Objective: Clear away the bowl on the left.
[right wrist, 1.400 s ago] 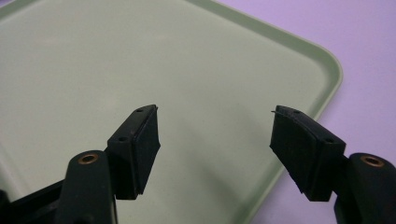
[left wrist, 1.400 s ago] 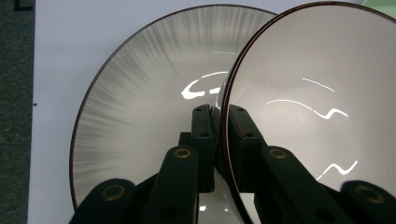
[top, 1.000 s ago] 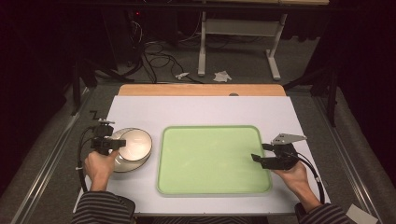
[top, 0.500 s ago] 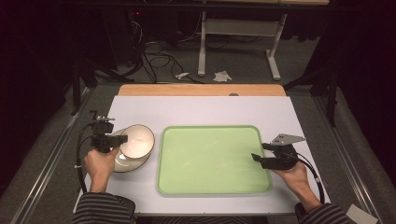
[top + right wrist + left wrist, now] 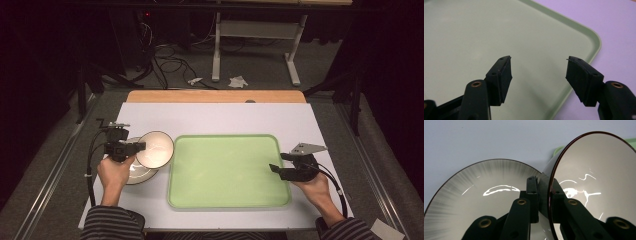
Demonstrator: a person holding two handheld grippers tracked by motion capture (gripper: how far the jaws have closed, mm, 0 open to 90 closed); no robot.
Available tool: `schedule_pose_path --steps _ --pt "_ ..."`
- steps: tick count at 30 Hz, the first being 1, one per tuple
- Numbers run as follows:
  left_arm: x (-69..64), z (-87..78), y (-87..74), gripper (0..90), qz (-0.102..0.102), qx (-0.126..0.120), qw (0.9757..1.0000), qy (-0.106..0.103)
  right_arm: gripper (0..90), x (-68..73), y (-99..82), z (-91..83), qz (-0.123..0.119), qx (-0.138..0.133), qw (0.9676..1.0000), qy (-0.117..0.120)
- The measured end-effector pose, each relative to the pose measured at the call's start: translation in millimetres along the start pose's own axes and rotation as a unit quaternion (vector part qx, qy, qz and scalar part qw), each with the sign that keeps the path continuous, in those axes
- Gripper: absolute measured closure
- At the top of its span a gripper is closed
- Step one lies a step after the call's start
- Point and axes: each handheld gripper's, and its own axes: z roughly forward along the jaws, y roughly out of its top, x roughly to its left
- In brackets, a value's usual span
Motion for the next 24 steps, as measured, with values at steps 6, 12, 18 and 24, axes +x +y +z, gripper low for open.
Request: schedule_pose_path --steps 6,12,18,24 --pt "-15.9 8.5 -0.6 82.6 -0.057 -0.050 0.9971 -0.008 38.4 0.0 0.0 0.4 0.005 -0.002 1.0000 0.000" --pt "-26.9 3.6 0.6 82.6 -0.041 -0.054 0.9974 -0.022 38.4 -0.3 0.3 -0.3 0.004 -0.003 1.0000 -0.003" --pt "-42.4 6.3 -0.8 82.6 -0.026 -0.045 0.9978 -0.040 38.4 -1.0 0.0 0.6 0.005 -0.005 1.0000 -0.003" --pt "-57.9 12.8 -4.6 82.6 -0.020 -0.029 0.9976 -0.060 38.4 -1.8 0.1 0.1 0.014 -0.002 0.9999 -0.003"
